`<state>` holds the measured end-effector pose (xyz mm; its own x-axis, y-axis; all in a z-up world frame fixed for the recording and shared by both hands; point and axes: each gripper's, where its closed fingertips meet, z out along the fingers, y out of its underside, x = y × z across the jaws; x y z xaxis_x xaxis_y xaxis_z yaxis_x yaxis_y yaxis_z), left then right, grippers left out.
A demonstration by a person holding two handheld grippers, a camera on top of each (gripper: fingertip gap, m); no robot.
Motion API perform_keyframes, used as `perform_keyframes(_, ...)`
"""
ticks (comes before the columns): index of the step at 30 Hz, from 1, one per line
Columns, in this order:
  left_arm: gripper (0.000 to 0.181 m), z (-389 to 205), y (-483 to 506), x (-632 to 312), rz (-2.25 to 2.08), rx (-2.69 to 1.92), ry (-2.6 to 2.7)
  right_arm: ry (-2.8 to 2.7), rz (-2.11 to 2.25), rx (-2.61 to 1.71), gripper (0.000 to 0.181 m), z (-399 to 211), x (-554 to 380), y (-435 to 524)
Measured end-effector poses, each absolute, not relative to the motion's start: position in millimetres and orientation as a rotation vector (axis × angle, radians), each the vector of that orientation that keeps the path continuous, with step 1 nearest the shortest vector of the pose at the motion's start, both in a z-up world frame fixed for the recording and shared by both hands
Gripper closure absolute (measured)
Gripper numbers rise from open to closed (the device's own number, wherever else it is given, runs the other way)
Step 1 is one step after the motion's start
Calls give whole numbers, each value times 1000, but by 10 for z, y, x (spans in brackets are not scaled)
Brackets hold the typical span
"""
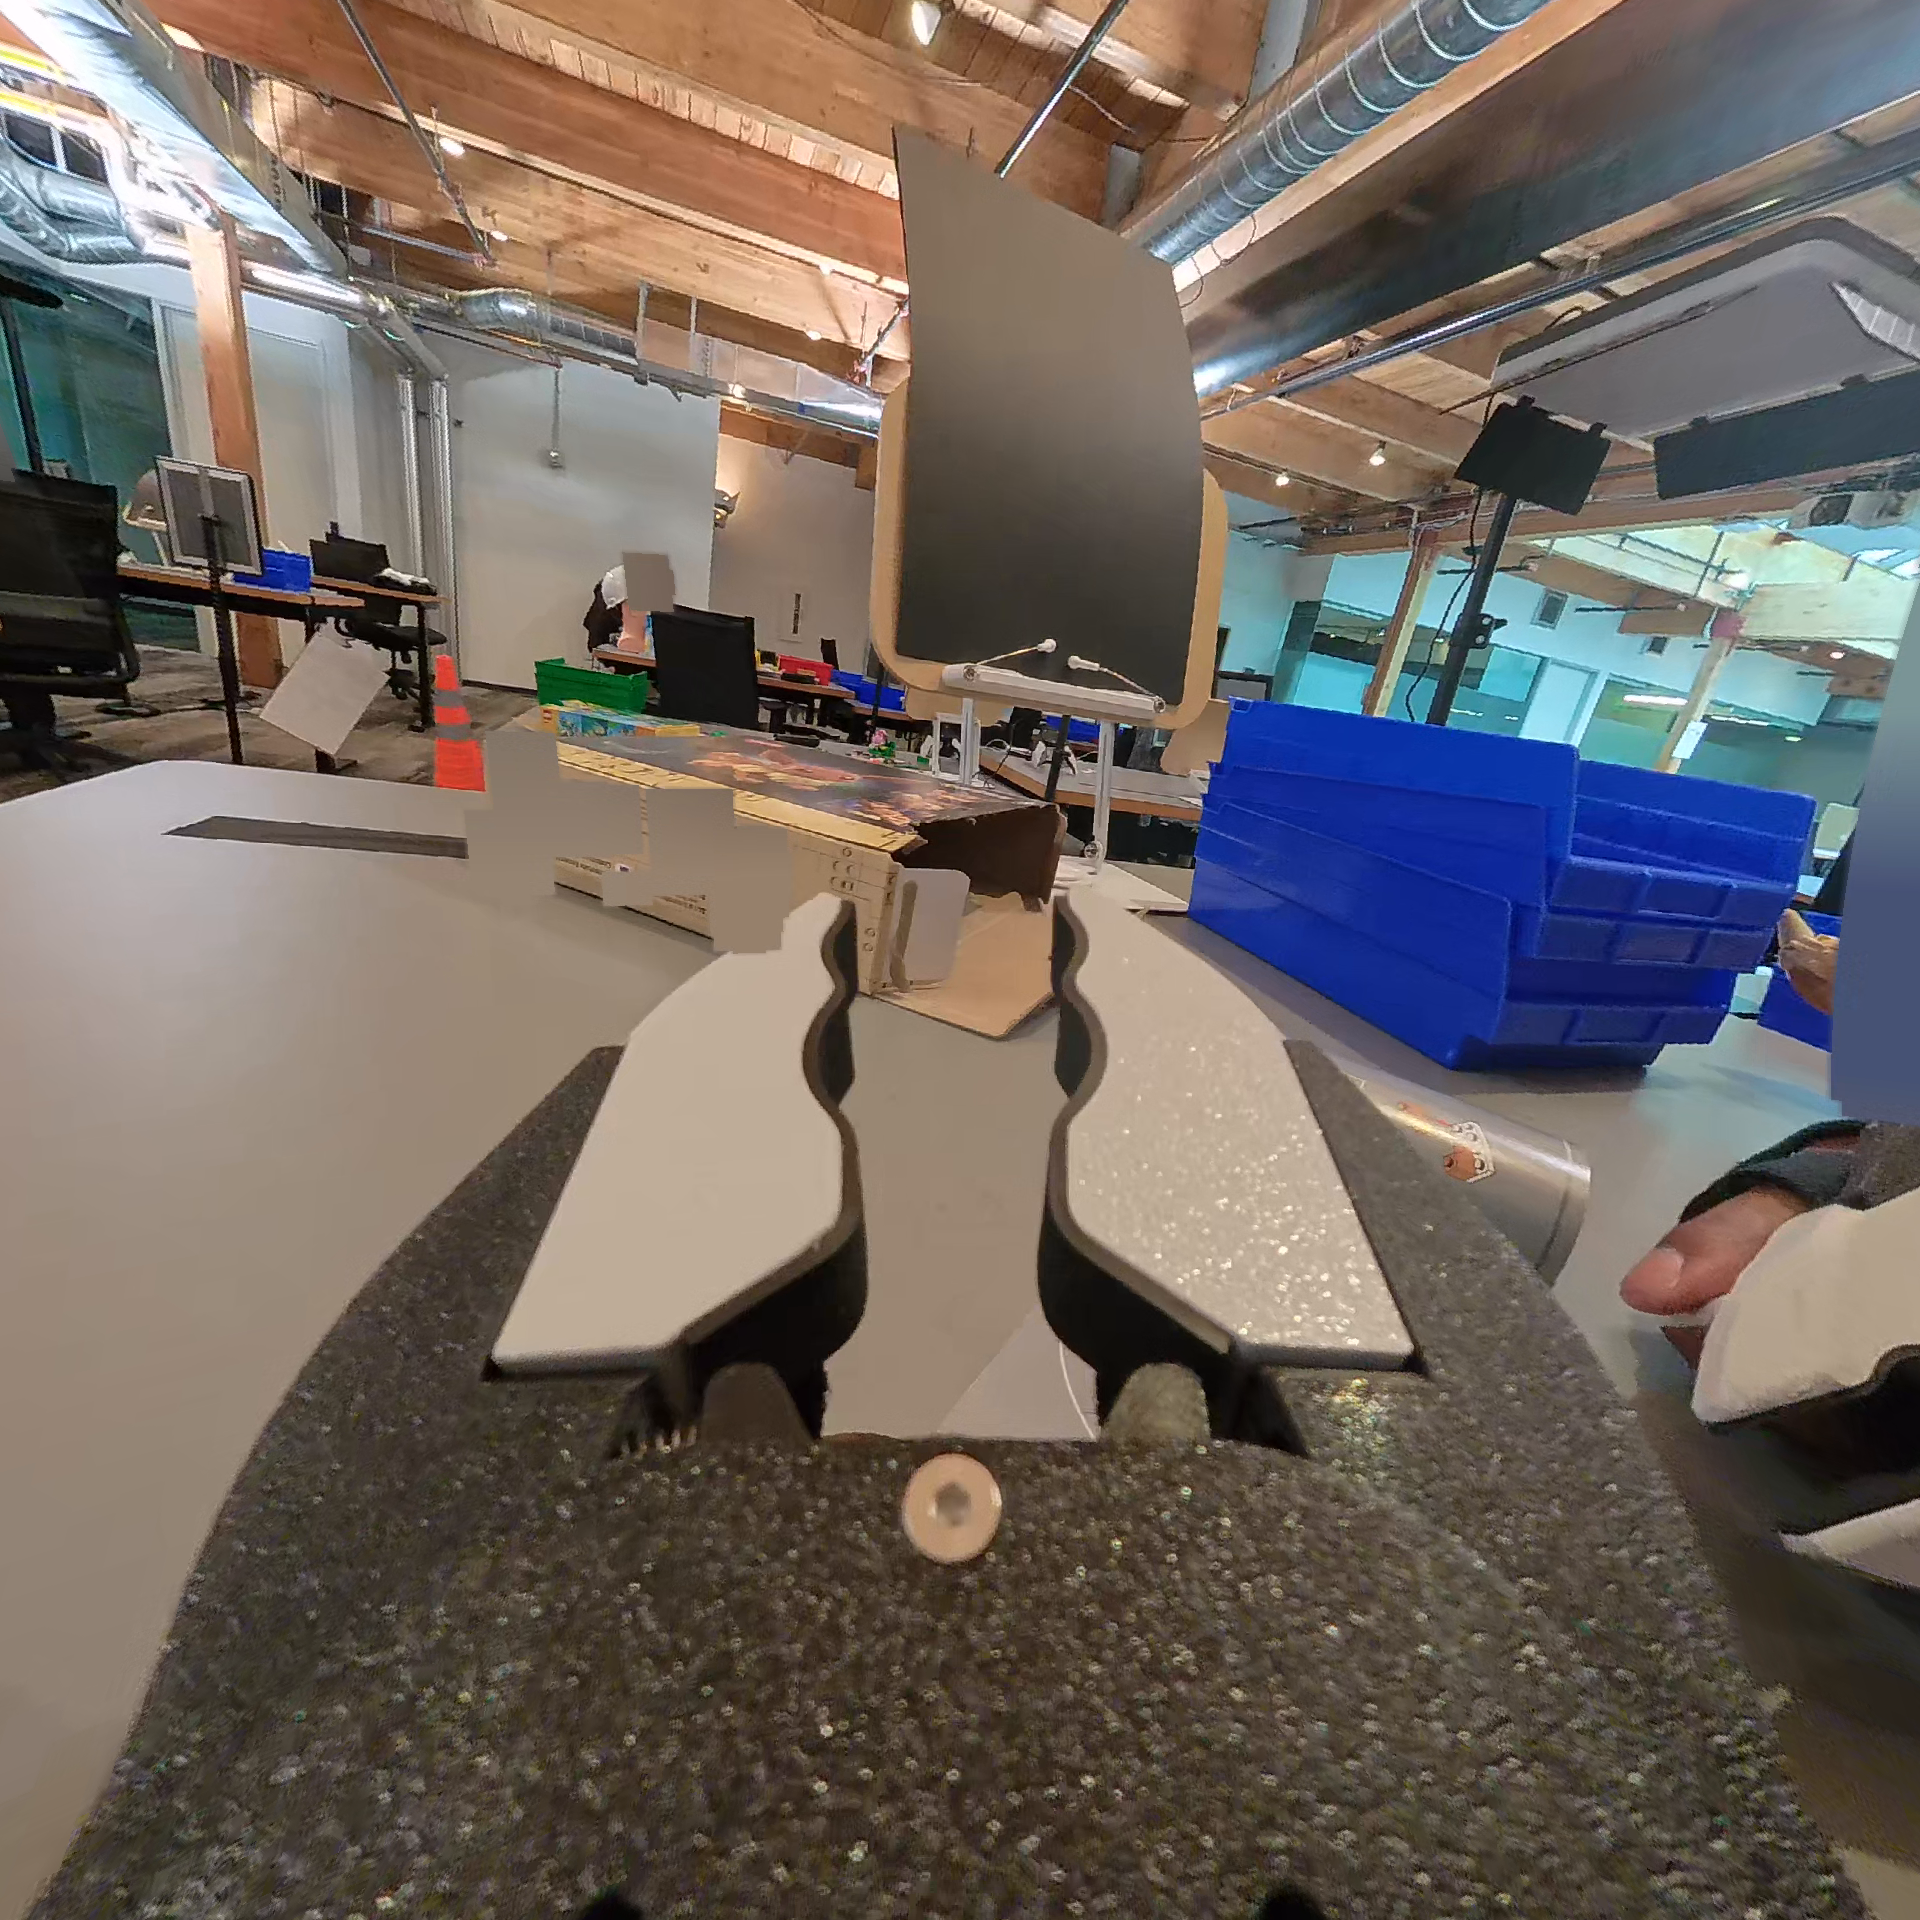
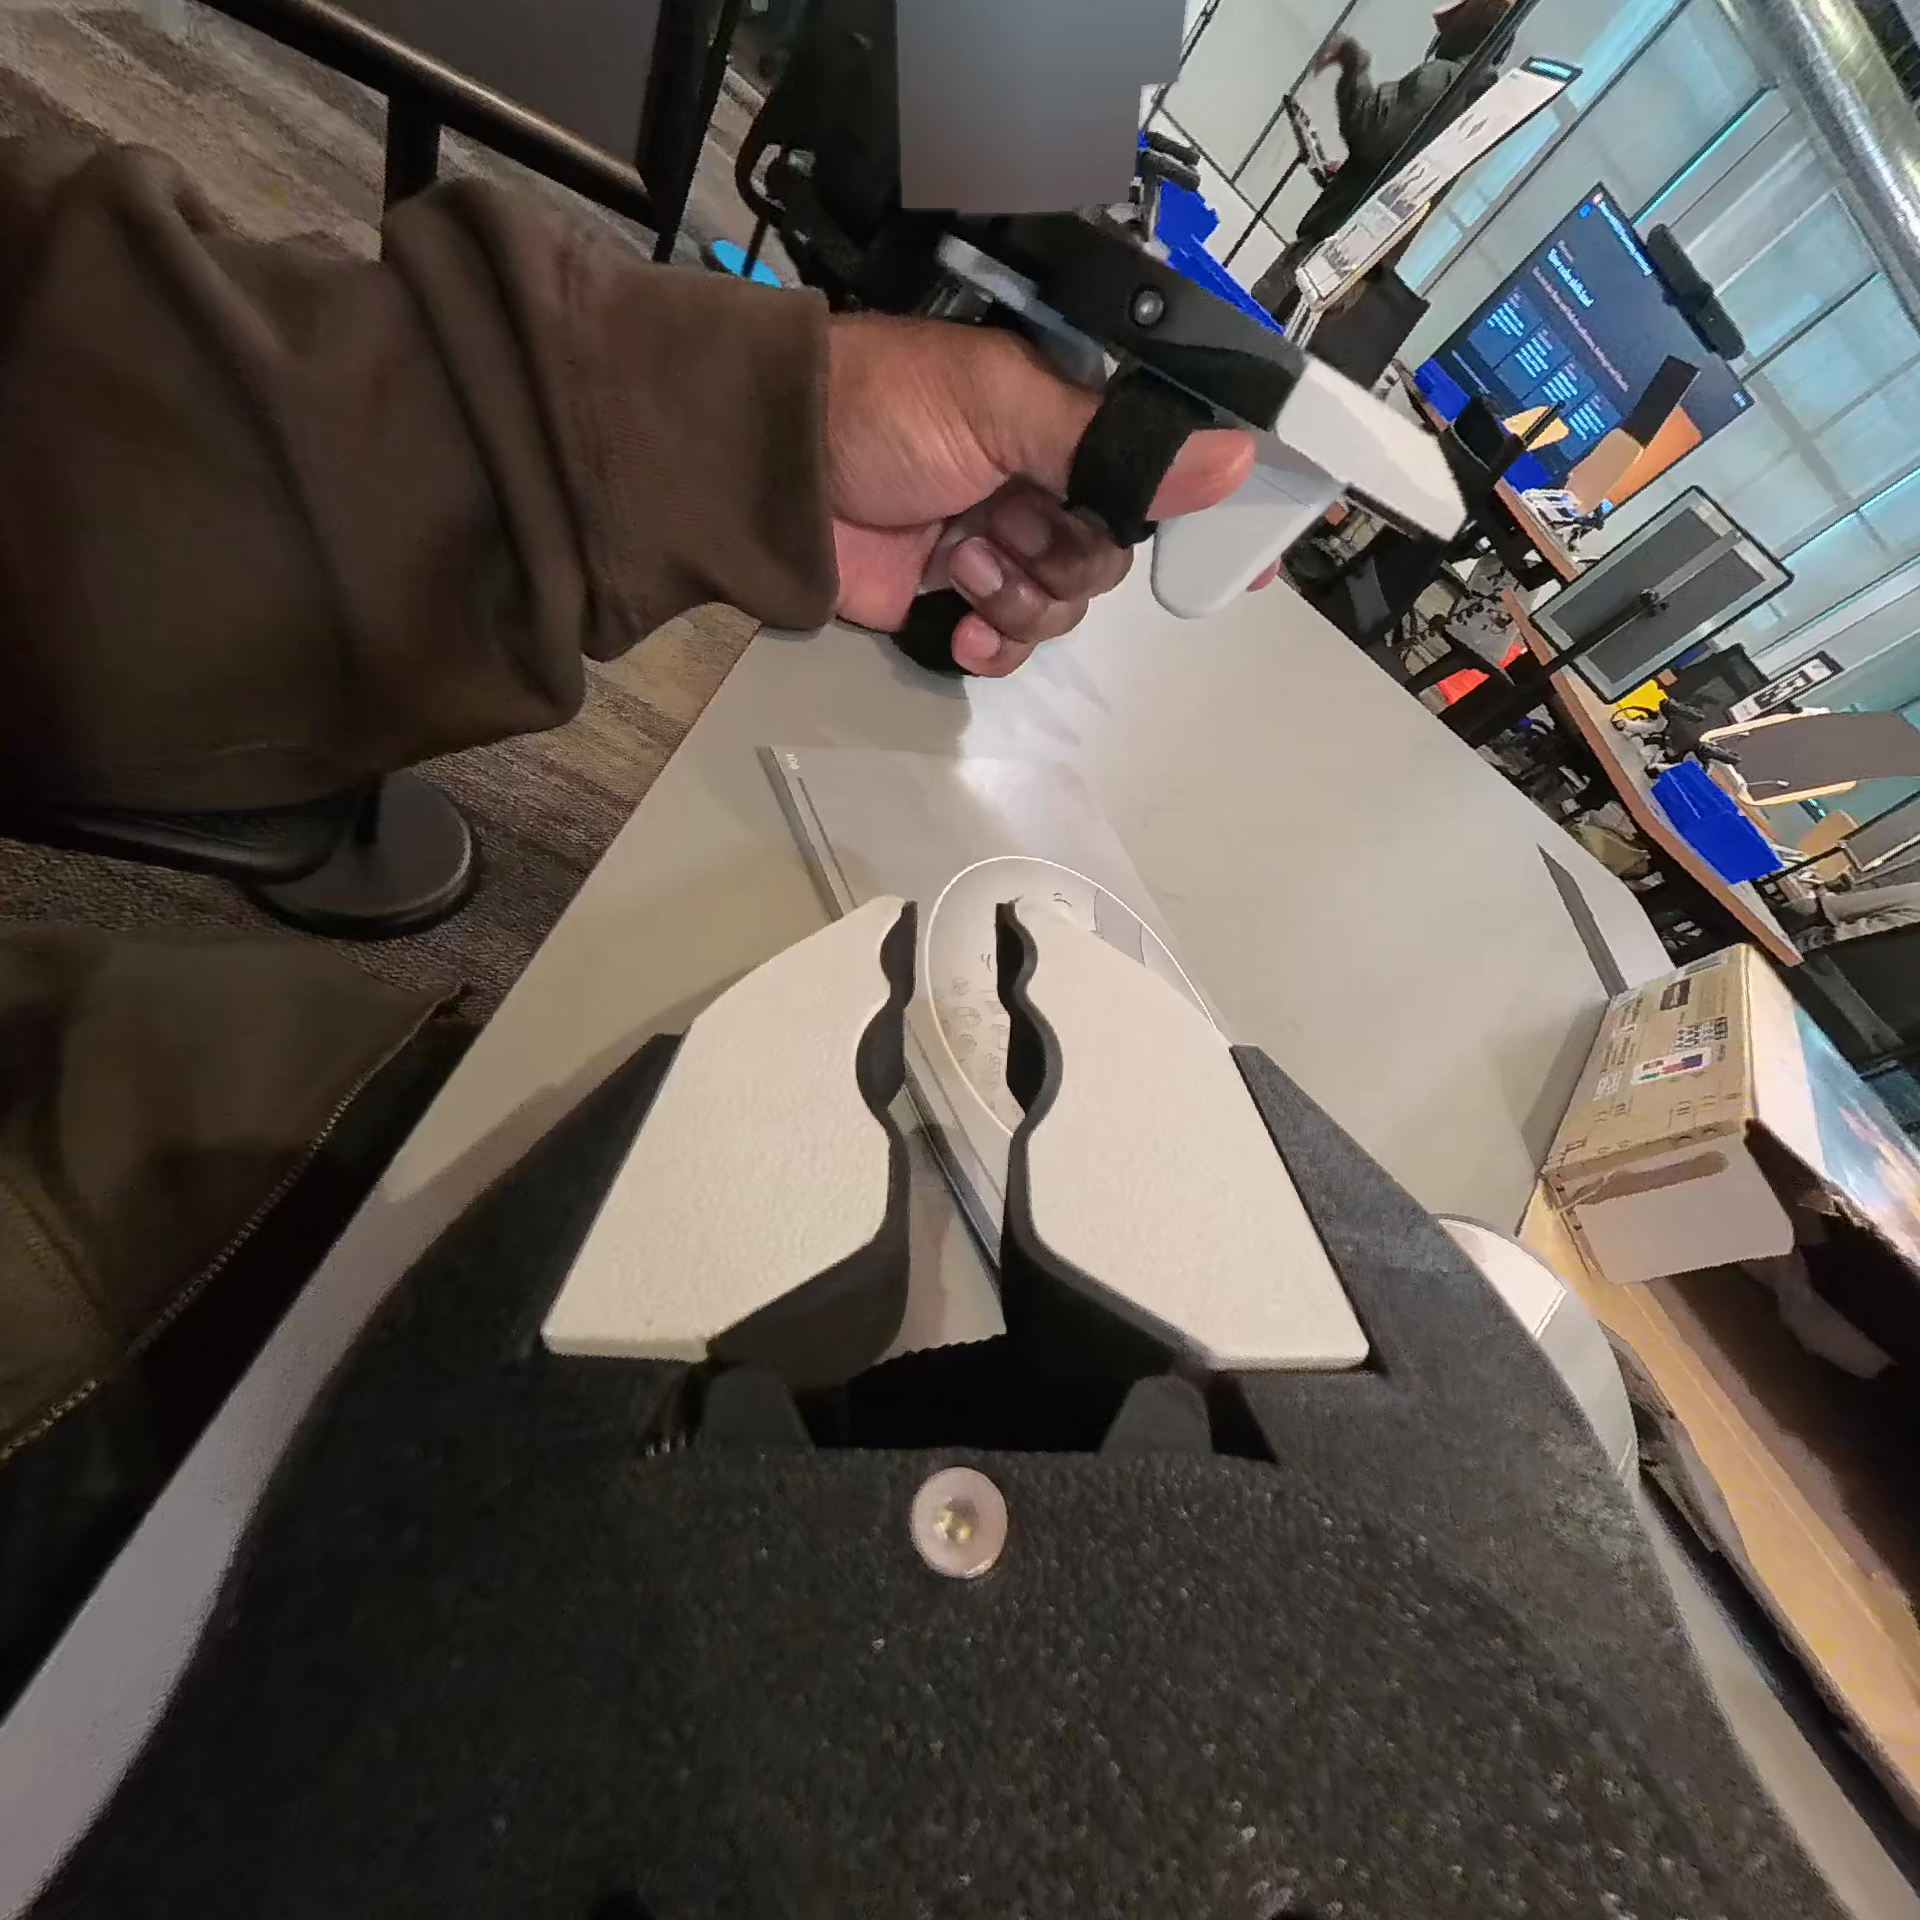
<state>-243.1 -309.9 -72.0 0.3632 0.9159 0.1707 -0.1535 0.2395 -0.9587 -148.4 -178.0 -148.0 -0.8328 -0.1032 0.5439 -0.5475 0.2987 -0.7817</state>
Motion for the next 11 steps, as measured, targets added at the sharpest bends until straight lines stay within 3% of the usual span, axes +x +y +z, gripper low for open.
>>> perform_keyframes(11, 146, -656, -3025, -2225, 841, -976, -863, -2176, 1534, 611, 166, -1499, -1459, -1746)
